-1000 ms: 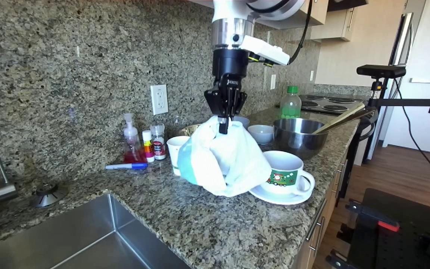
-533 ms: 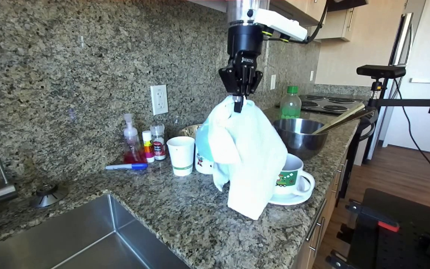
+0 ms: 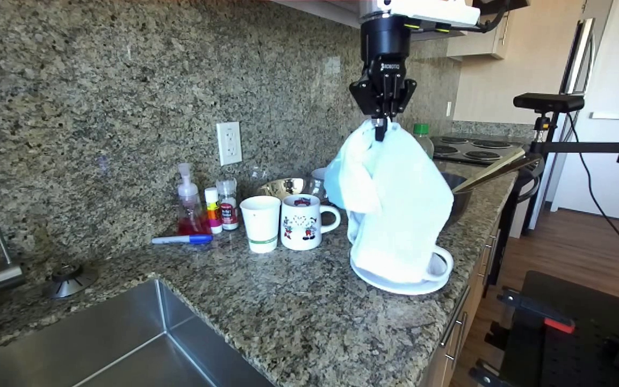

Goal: Use the towel to wipe the inside of the mug on the plate, then put it in the silver bowl next to the plate

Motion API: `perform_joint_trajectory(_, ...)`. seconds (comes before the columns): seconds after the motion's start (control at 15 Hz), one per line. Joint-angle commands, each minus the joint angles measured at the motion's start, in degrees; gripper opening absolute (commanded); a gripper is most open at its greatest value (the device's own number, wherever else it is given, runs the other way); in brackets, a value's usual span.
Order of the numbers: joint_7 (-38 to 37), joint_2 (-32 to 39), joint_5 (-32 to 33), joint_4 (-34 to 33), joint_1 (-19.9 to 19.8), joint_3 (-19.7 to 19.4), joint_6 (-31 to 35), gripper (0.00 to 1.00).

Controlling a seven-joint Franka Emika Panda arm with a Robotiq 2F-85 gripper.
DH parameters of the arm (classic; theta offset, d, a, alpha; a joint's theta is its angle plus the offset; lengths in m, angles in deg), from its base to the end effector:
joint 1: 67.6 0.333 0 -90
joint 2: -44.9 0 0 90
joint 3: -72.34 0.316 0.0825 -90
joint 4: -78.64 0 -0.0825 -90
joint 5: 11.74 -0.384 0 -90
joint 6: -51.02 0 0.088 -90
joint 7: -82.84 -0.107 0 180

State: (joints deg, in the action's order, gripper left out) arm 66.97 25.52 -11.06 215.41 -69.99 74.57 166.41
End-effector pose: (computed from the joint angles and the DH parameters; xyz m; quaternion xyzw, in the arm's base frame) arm 0.4361 -0.0014 0.4450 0.9902 -0.1380 -0.0158 0.0140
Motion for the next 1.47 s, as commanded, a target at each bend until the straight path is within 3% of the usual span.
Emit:
perform_joint_trajectory(0.0, -1.87, -3.63, 0.51, 4.17, -1.08, -0.43, -3.28, 0.05)
perform_joint_trajectory(0.2, -0.53, -3.49, -0.62, 9.44, -0.57, -0.52, 0.07, 0.05)
perform_joint_trajectory(0.67, -0.42, 1.31, -1.47, 21.05, 0.58, 0.3, 17.01, 0.05)
perform_joint_trajectory(1.13, -1.35, 8.01, 0.1, 21.01, 1.13, 1.57, 24.98, 0.05)
perform_joint_trajectory(1.4, 0.91, 10.77, -4.51, 20.33, 1.96, 0.19, 26.69, 0.05)
